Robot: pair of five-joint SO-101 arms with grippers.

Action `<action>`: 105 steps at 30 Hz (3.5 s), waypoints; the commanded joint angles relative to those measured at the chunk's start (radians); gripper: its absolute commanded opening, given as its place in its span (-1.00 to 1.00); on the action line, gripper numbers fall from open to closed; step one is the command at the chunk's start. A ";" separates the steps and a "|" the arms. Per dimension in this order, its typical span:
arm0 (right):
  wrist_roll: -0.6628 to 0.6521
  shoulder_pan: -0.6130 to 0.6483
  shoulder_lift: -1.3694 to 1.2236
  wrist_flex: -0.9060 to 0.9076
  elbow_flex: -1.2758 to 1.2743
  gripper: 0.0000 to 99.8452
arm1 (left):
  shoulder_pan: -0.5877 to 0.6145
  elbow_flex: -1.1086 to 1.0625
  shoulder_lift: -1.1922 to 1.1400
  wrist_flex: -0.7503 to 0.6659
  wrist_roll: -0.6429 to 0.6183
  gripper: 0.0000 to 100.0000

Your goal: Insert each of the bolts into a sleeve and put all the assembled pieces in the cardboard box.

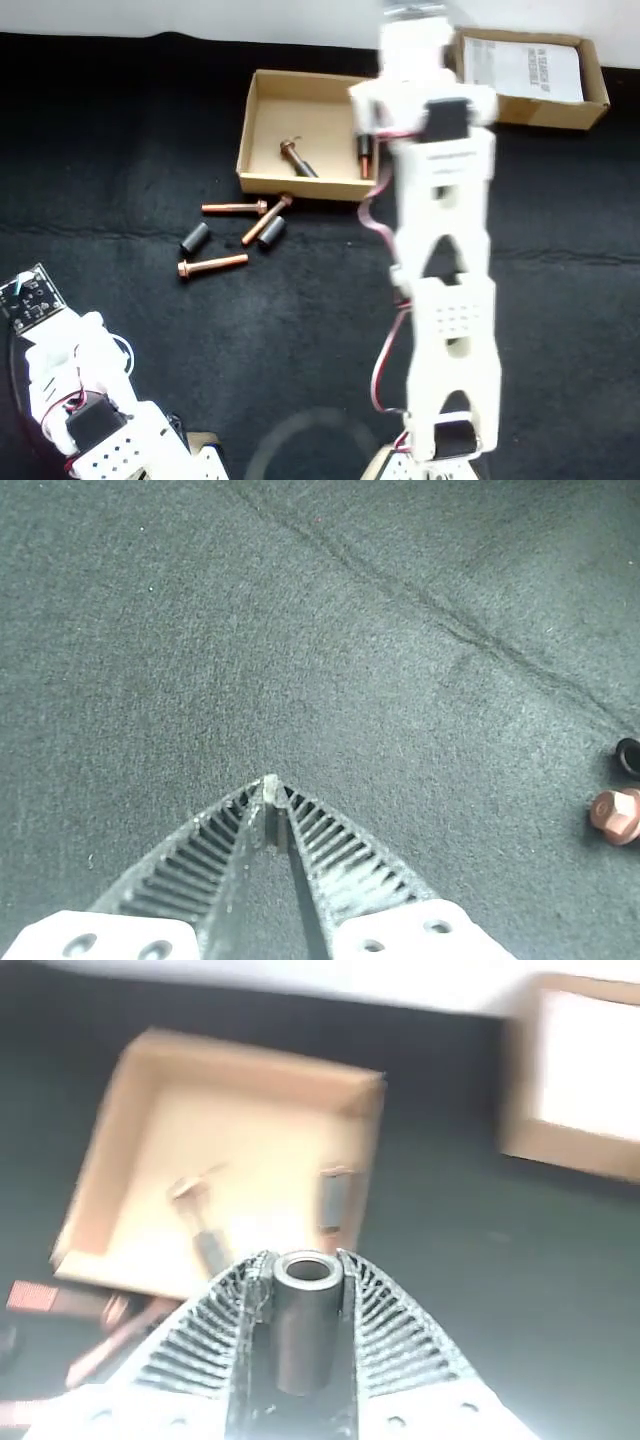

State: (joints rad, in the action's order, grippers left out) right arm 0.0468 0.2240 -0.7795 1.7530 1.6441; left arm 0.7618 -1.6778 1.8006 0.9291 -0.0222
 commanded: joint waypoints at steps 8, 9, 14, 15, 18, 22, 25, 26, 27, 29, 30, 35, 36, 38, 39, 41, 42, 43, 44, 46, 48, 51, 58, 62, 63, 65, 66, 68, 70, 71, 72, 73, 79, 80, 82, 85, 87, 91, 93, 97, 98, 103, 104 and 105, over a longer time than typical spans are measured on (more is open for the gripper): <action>0.046 -0.205 0.248 0.013 0.117 -0.98 | -0.130 -0.018 0.004 0.021 0.008 -0.98; 0.046 -0.206 0.262 0.013 0.117 -0.98 | -0.157 -0.018 0.004 0.041 0.008 -0.98; 0.051 -0.239 0.386 0.013 0.117 -0.98 | -0.197 -0.018 0.010 0.097 -0.023 -0.98; 0.051 -0.239 0.412 0.013 0.117 -0.98 | -0.197 -0.018 0.010 0.094 -0.074 -0.98; 0.051 -0.240 0.484 0.015 0.117 -0.98 | -0.199 -0.015 0.010 0.097 -0.273 -0.98; 0.051 -0.240 0.568 0.015 0.114 -0.98 | -0.206 0.024 0.010 0.091 -0.379 -0.98; 0.051 -0.240 0.627 0.015 0.114 -0.99 | -0.277 0.031 0.010 0.091 -0.407 -0.98; 0.051 -0.240 0.647 0.015 0.113 -0.99 | -0.300 0.030 0.010 0.094 -0.404 -0.98; 0.048 -0.240 0.670 0.015 0.111 -0.99 | -0.320 0.030 0.010 0.095 -0.405 -0.98; 0.044 -0.240 0.733 0.015 0.058 -0.99 | -0.343 0.028 0.010 0.092 -0.405 -0.98; 0.044 -0.242 0.779 0.015 -0.004 -0.99 | -0.343 0.028 0.010 0.092 -0.408 -0.98; 0.044 -0.271 1.093 0.013 -0.519 -0.99 | -0.349 0.036 0.010 0.006 -0.557 -0.98; 0.044 -0.272 1.165 0.012 -0.642 -0.99 | -0.349 0.036 0.010 -0.006 -0.606 -0.98; 0.044 -0.272 1.293 0.010 -0.874 -0.99 | -0.358 0.038 0.010 -0.018 -0.674 -0.98; 0.044 -0.272 1.349 0.008 -0.975 -0.99 | -0.375 0.041 0.010 -0.018 -0.692 -0.98; 0.046 -0.272 1.448 0.005 -1.153 -0.99 | -0.407 0.039 0.008 -0.038 -0.709 -0.98; 0.048 -0.272 1.492 0.004 -1.230 -0.99 | -0.420 0.038 0.008 -0.051 -0.720 -0.98; 0.048 -0.272 1.534 -0.007 -1.299 -0.99 | -0.426 0.035 0.008 -0.066 -0.736 -0.98; 0.049 -0.272 1.577 -0.028 -1.366 -0.99 | -0.435 0.031 0.007 -0.086 -0.753 -0.98; 0.049 -0.272 1.652 -0.070 -1.471 -0.99 | -0.453 0.027 0.002 -0.114 -0.767 -0.98; 0.049 -0.272 1.718 -0.099 -1.561 -0.99 | -0.493 0.005 0.002 -0.137 -0.790 -0.98; 0.048 -0.272 1.801 -0.113 -1.684 -0.99 | -0.538 -0.016 0.002 -0.169 -0.818 -0.98; 0.051 -0.272 1.957 -0.130 -1.980 -0.99 | -0.591 0.004 0.002 -0.181 -0.870 -0.98; 0.048 -0.269 2.051 -0.191 -2.127 -0.99 | -0.570 0.116 0.002 -0.176 -0.861 -0.98; 0.046 -0.268 2.072 -0.203 -2.160 -0.99 | -0.572 0.156 0.001 -0.175 -0.839 -0.98; 0.044 -0.271 2.109 -0.220 -2.219 -0.99 | -0.573 0.220 0.001 -0.175 -0.786 -0.98; 0.044 -0.271 2.127 -0.223 -2.249 -0.99 | -0.584 0.245 0.001 -0.175 -0.761 -0.98; 0.044 -0.271 2.163 -0.226 -2.301 -0.99 | -0.601 0.278 0.001 -0.175 -0.675 -0.98; 0.044 -0.271 2.196 -0.228 -2.348 -0.99 | -0.605 0.295 0.001 -0.176 -0.626 -0.98; 0.044 -0.271 2.213 -0.228 -2.373 -0.99 | -0.605 0.298 0.001 -0.178 -0.614 -0.98; 0.044 -0.271 2.229 -0.232 -2.400 -0.99 | -0.605 0.302 -0.001 -0.176 -0.600 -0.98; 0.044 -0.272 2.246 -0.245 -2.428 -0.99 | -0.605 0.302 -0.001 -0.175 -0.592 -0.98; 0.044 -0.272 2.362 -0.364 -2.626 -0.99 | -0.599 0.498 -0.213 -0.077 -0.606 -0.98; 0.044 -0.272 2.381 -0.380 -2.658 -0.99 | -0.599 0.559 -0.288 -0.054 -0.634 -0.98; 0.044 -0.266 2.414 -0.398 -2.698 -0.99 | -0.602 0.707 -0.456 0.000 -0.671 -0.98; 0.040 -0.262 2.437 -0.406 -2.706 -0.99 | -0.616 0.957 -0.710 0.152 -0.680 -0.98; -0.003 -0.242 2.445 -0.418 -2.714 -0.99 | -0.625 1.107 -0.860 0.258 -0.680 -0.98; -0.084 -0.219 2.445 -0.452 -2.718 -0.99 | -0.631 1.354 -1.096 0.462 -0.730 -0.98; -0.107 -0.220 2.445 -0.498 -2.746 -0.99 | -0.633 1.445 -1.199 0.520 -0.801 -0.98; -0.118 -0.220 2.445 -0.596 -2.844 -0.99 | -0.670 1.569 -1.400 0.583 -0.922 -0.98; -0.117 -0.220 2.445 -0.621 -2.873 -0.99 | -0.684 1.593 -1.448 0.603 -0.953 -0.98; -0.118 -0.220 2.447 -0.716 -2.985 -0.99 | -0.742 1.687 -1.639 0.661 -1.022 -0.97; -0.118 -0.220 2.447 -0.731 -3.002 -0.99 | -0.745 1.701 -1.670 0.661 -1.022 -0.97; -0.118 -0.220 2.447 -0.743 -3.017 -0.99 | -0.745 1.712 -1.702 0.661 -1.022 -0.97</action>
State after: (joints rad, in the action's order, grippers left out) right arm -0.0575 -0.0015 1.6556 1.0595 -1.3479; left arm 0.0345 -0.0315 0.1603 1.5827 -1.0319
